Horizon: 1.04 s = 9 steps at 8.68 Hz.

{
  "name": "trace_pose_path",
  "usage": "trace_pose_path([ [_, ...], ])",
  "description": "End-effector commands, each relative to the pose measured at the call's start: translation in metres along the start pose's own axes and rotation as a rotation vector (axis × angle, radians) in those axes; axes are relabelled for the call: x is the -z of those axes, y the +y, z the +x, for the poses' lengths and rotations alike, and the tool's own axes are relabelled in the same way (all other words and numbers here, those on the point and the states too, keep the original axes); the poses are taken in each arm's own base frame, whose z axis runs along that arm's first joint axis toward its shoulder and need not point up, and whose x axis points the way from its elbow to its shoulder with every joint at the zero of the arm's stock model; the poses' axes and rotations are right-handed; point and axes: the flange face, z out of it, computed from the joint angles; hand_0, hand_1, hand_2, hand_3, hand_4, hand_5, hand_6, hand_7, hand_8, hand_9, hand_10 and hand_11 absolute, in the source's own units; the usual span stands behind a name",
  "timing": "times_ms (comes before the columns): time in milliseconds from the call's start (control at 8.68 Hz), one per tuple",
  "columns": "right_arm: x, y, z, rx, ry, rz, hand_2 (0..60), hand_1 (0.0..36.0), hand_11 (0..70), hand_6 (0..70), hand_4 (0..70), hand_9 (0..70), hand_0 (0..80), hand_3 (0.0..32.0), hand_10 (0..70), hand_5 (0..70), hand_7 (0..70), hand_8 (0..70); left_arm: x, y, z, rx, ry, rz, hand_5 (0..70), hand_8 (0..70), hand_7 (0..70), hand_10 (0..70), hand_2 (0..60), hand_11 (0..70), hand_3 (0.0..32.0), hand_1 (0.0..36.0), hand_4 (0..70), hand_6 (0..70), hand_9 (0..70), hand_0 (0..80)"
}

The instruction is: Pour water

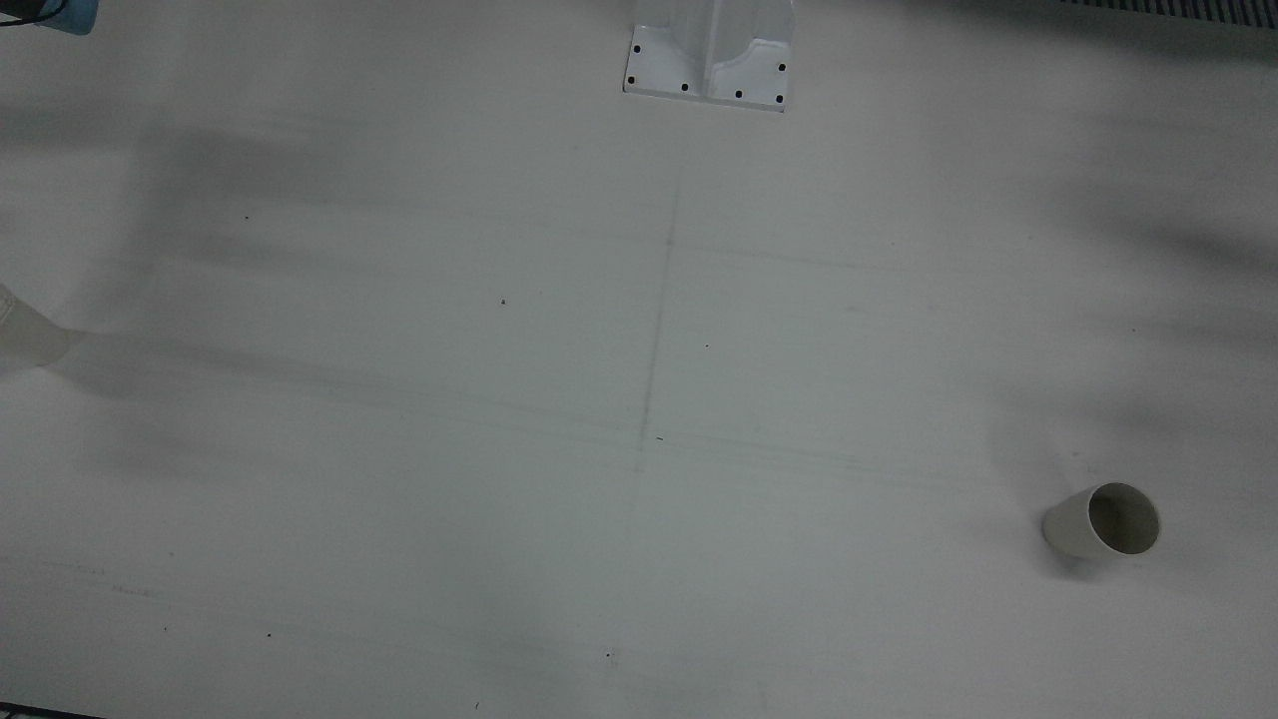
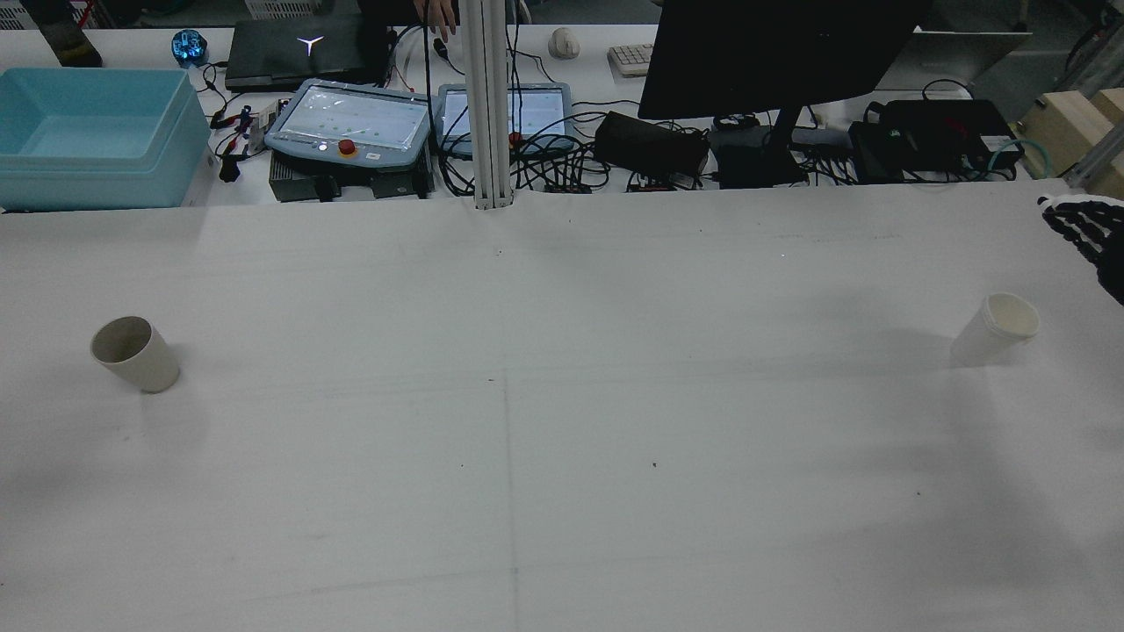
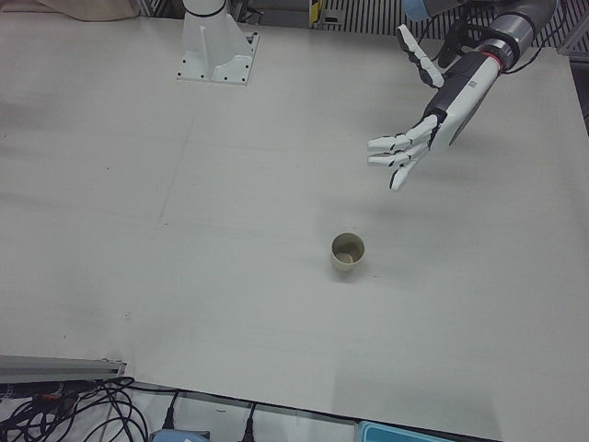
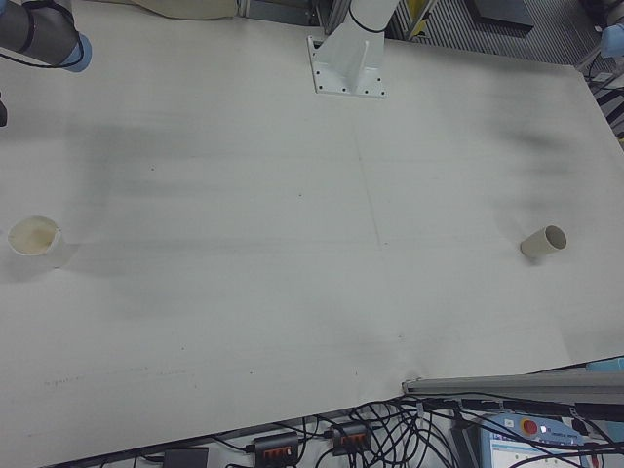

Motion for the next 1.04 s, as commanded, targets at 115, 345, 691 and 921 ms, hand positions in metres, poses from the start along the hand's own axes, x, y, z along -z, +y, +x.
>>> trace_pose_path([
  [115,0.008,0.015,-0.002,-0.020,-0.002,-0.017,8.3,0.0,7.7,21.7,68.0,15.6,23.1,0.0,6.4,22.9,48.1,9.8,0.033,-0.018,-0.016,0.046,-0.074,0.061,20.5,1.1,26.9,1.5,0.6,2.3,0.0,1.1,21.5,9.4,4.4,35.7],
  [345,0.035,0.006,-0.005,-0.022,0.023,-0.001,3.8,0.0,5.1,13.5,37.0,7.1,22.6,0.0,4.1,19.0,24.9,6.8,0.055,-0.045,-0.022,0.028,-0.072,0.025,17.0,1.5,27.8,3.7,0.0,5.4,0.0,0.0,22.2,9.3,5.7,31.5],
  [691,0.031,0.041,-0.012,-0.036,0.018,-0.067,0.0,0.0,4.6,9.9,11.3,6.4,17.2,0.0,3.4,17.4,19.8,6.6,0.085,-0.037,-0.026,0.017,-0.073,0.002,20.4,1.7,29.2,3.1,0.0,4.5,0.0,0.0,22.6,10.3,6.2,35.4],
  [921,0.034,0.037,-0.017,-0.047,0.009,-0.058,0.8,0.0,5.2,12.9,20.4,8.5,22.8,0.0,3.9,18.6,25.1,7.2,0.098,-0.043,-0.028,-0.116,-0.066,0.012,13.2,1.0,25.9,3.0,3.0,4.8,0.0,3.4,20.2,8.5,4.5,39.1],
])
